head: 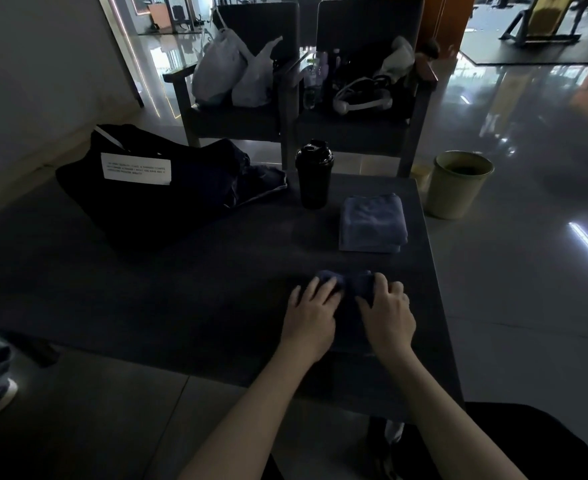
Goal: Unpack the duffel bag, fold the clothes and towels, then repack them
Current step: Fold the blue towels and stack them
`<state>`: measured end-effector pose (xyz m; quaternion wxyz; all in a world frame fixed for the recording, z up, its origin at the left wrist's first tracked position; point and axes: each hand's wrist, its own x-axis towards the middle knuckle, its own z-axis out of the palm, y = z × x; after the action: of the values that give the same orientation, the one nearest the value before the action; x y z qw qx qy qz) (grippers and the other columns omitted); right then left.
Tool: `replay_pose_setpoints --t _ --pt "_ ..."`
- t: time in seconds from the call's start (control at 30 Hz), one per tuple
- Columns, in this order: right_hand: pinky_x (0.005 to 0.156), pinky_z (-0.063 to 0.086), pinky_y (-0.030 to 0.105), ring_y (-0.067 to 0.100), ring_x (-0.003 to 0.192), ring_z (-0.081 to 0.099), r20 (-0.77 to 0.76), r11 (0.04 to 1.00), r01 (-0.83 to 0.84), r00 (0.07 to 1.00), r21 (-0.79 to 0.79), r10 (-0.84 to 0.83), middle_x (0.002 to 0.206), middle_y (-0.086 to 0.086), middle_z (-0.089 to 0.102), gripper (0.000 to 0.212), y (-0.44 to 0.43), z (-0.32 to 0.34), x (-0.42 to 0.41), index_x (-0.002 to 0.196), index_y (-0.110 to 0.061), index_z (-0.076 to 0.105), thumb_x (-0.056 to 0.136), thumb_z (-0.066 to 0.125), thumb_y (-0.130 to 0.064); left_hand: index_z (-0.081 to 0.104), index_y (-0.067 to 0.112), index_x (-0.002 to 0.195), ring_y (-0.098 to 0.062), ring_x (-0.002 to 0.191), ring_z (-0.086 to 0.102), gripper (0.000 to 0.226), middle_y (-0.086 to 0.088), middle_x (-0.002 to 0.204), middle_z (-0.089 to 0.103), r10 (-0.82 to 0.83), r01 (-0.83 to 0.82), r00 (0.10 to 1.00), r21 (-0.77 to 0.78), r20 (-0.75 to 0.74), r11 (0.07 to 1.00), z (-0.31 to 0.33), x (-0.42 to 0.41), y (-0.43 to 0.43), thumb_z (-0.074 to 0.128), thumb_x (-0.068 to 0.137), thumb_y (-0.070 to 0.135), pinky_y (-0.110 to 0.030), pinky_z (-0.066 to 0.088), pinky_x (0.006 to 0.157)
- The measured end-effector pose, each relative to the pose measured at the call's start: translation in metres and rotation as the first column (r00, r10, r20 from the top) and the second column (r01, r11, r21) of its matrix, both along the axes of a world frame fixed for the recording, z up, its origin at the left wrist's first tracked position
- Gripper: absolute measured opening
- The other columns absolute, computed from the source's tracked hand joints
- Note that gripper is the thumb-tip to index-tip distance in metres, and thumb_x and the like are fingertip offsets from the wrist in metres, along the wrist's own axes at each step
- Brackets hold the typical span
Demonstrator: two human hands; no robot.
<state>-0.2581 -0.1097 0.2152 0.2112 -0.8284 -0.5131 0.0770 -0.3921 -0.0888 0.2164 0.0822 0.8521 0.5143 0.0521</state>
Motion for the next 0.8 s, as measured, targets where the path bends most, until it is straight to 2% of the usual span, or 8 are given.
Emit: replay_pose_setpoints --t 0.1,0.17,0.27,0.37,0.43,0.53,0.63,0.8 --pt "0.076 0.049 0.041 0.03 0.103 0.055 0.168 0.993 -0.085 0.983 0.083 0.07 0.12 0.014 0.051 0.053 0.0 -0.004 0.0 0.125 -0.011 0.049 0.081 0.07 -0.032 0.016 0.028 0.151 -0.018 0.147 0.0 0.053 0.012 0.16 0.003 0.025 -0.019 0.999 -0.177 0.027 0.984 -0.007 -0.004 0.008 0.03 0.1 0.027 -0.046 0.002 0.118" --pt "0.081 0.05 0.043 0.031 0.103 0.06 0.257 0.963 -0.226 0.949 0.145 0.184 0.118 0.013 0.059 0.043 0.0 -0.01 0.0 0.113 -0.01 0.06 0.077 0.073 -0.028 0.011 0.03 0.152 -0.018 0.147 -0.002 0.054 0.013 0.16 -0.001 0.027 -0.021 0.999 -0.201 0.029 0.979 -0.013 -0.008 0.007 0.029 0.101 0.029 -0.045 0.001 0.118" --pt "0.104 0.036 0.046 0.028 0.127 0.048 0.177 0.955 -0.287 0.946 0.074 0.271 0.135 0.008 0.054 0.032 -0.002 -0.016 0.005 0.117 -0.015 0.065 0.091 0.055 -0.032 0.014 0.028 0.152 -0.017 0.147 -0.005 0.053 0.013 0.16 -0.004 0.031 -0.025 0.999 -0.22 0.021 0.975 -0.013 -0.008 0.007 0.028 0.101 0.03 -0.045 -0.001 0.118" --pt "0.117 0.016 0.043 0.021 0.144 0.019 0.079 0.958 -0.281 0.955 -0.053 0.285 0.154 0.0 0.028 0.042 -0.001 -0.017 0.011 0.138 -0.025 0.046 0.098 0.042 -0.038 0.034 0.024 0.145 -0.018 0.146 0.006 0.047 0.009 0.157 0.016 0.089 -0.07 0.993 -0.216 0.079 0.974 -0.008 0.001 0.017 0.028 0.101 0.04 -0.045 0.005 0.118" --pt "0.117 0.013 0.042 0.02 0.146 0.013 0.012 0.959 -0.271 0.962 -0.083 0.272 0.158 -0.003 0.017 0.045 -0.003 -0.017 0.011 0.143 -0.03 0.037 0.099 0.037 -0.04 0.043 0.022 0.137 -0.019 0.141 0.018 0.045 0.007 0.149 0.03 0.132 -0.108 0.982 -0.179 0.131 0.978 -0.009 0.006 0.021 0.033 0.099 0.045 -0.043 0.013 0.117" --pt "0.116 0.014 0.04 0.021 0.145 0.014 -0.057 0.964 -0.242 0.97 -0.111 0.237 0.159 0.001 0.013 0.046 -0.007 -0.018 0.009 0.144 -0.034 0.032 0.099 0.033 -0.043 0.03 0.025 0.145 -0.022 0.143 0.013 0.053 0.004 0.154 0.019 0.177 -0.157 0.974 -0.144 0.139 0.977 -0.021 0.009 0.014 0.035 0.098 0.048 -0.044 0.013 0.117" --pt "0.113 0.02 0.041 0.023 0.142 0.021 -0.033 0.971 -0.205 0.979 -0.121 0.202 0.154 0.007 0.026 0.046 -0.008 -0.019 0.006 0.144 -0.035 0.032 0.099 0.031 -0.043 0.012 0.032 0.151 -0.026 0.146 0.003 0.059 -0.005 0.16 0.0 0.255 -0.228 0.962 -0.222 0.099 0.948 -0.026 0.008 0.013 0.029 0.098 0.053 -0.045 0.007 0.118" --pt "0.103 0.032 0.042 0.025 0.132 0.033 -0.019 0.969 -0.198 0.98 -0.144 0.198 0.143 0.003 0.041 0.045 -0.007 -0.015 0.003 0.142 -0.034 0.03 0.098 0.032 -0.044 0.009 0.029 0.152 -0.029 0.139 0.019 0.061 -0.012 0.155 0.02 0.23 -0.225 0.973 -0.2 0.006 0.954 -0.017 0.009 0.014 0.028 0.098 0.052 -0.042 0.02 0.112"
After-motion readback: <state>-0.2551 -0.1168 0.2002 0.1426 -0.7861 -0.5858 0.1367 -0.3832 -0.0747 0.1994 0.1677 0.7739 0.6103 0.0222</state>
